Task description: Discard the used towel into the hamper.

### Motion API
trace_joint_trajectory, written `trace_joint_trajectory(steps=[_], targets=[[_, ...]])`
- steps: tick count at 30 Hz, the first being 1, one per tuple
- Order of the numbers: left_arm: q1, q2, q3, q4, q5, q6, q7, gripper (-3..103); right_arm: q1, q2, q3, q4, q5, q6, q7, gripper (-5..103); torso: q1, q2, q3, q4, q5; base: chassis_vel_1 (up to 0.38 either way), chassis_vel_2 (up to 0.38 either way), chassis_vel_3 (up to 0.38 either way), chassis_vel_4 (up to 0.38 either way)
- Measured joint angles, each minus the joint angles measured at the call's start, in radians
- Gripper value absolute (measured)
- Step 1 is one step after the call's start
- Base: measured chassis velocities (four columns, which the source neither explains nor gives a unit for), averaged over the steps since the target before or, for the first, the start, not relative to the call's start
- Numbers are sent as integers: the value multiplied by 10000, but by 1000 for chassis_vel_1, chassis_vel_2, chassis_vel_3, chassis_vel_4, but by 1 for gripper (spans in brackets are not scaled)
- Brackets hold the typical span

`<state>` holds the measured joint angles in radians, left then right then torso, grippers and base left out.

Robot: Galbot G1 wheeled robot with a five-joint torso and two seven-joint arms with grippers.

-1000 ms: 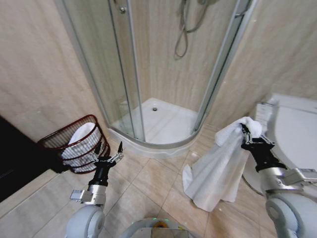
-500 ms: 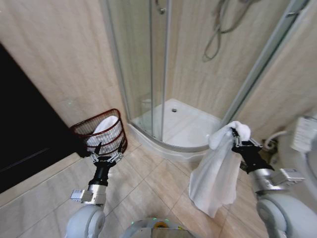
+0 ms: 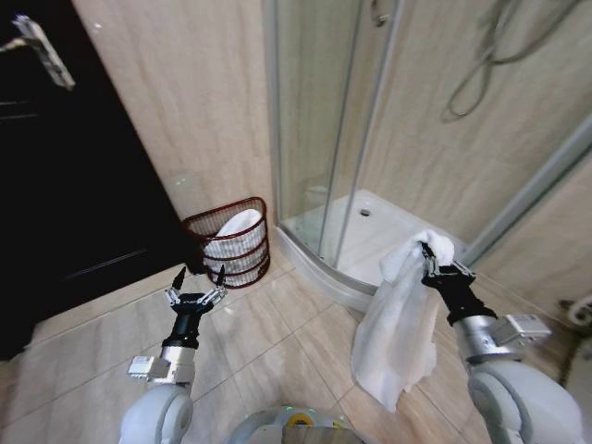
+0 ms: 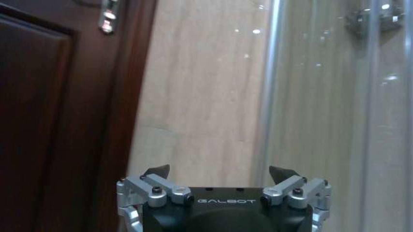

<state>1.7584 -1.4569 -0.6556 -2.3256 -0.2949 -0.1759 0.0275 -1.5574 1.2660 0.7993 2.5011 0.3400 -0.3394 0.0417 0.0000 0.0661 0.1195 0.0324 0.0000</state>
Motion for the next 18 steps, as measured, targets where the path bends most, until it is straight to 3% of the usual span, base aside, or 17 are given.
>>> trace_joint_trajectory(steps=[18], targets=[[157, -165, -256, 68, 172, -103, -143, 100, 44, 10, -441, -11, -206, -1, 52, 3, 9, 96, 76, 1, -1, 113, 110, 109, 108]])
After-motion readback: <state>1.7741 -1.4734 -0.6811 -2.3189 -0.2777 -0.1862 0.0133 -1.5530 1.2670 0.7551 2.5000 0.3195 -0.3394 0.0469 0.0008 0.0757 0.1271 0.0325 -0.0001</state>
